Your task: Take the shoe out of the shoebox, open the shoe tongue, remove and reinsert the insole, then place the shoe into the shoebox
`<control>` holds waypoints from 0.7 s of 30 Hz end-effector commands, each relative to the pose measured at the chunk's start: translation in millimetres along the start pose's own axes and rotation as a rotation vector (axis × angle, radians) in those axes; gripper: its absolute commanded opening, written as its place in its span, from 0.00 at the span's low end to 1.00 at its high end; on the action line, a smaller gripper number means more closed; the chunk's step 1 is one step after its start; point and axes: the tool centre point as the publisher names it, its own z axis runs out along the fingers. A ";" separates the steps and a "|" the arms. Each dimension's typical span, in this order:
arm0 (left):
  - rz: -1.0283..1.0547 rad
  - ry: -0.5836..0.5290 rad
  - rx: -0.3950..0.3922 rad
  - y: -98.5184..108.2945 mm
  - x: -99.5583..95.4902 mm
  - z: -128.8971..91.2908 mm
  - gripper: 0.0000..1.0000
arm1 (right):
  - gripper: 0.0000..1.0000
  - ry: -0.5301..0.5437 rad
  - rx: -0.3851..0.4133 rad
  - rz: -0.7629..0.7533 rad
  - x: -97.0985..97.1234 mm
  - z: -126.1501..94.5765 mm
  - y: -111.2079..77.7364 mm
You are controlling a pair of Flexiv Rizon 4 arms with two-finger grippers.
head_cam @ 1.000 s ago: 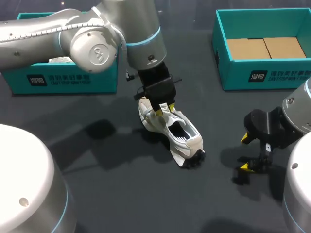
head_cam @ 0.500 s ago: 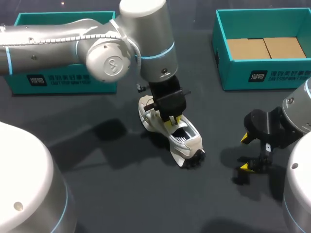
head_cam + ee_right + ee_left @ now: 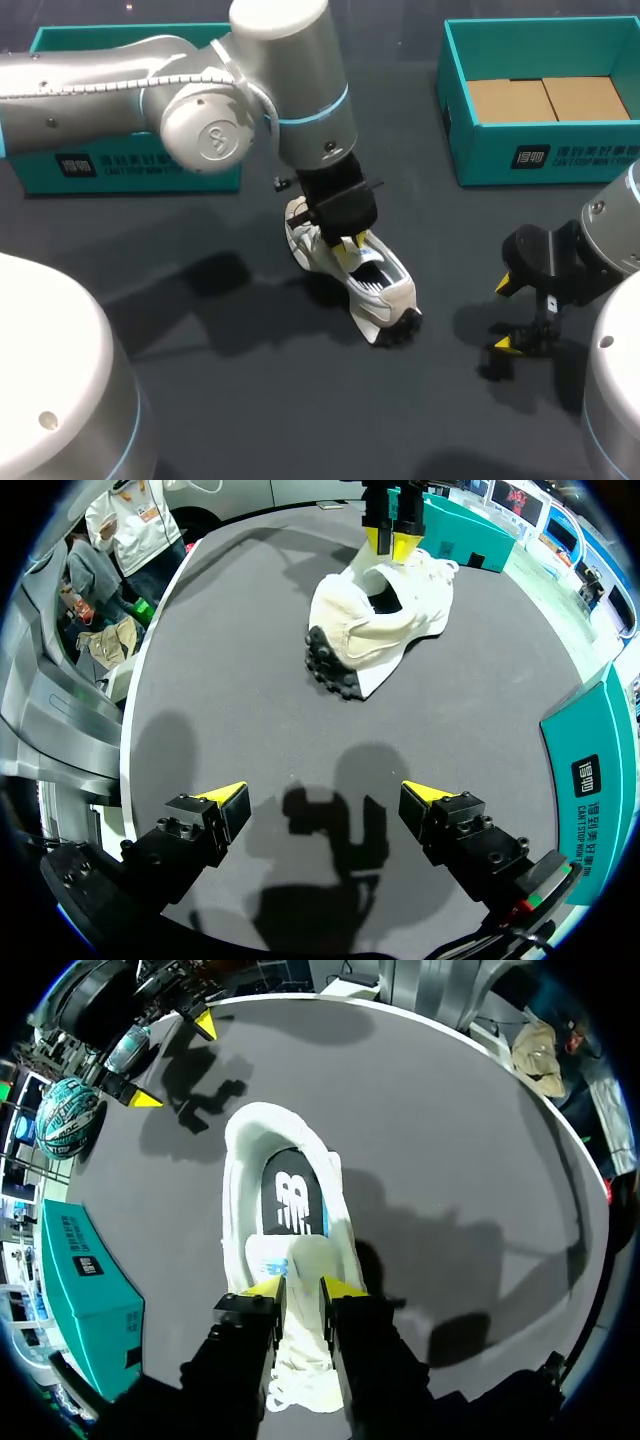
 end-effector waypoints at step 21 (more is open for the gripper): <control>0.007 -0.083 -0.002 -33.1 7.4 -71.4 0.48 | 1.00 -0.003 0.001 0.000 1.9 -0.8 -0.4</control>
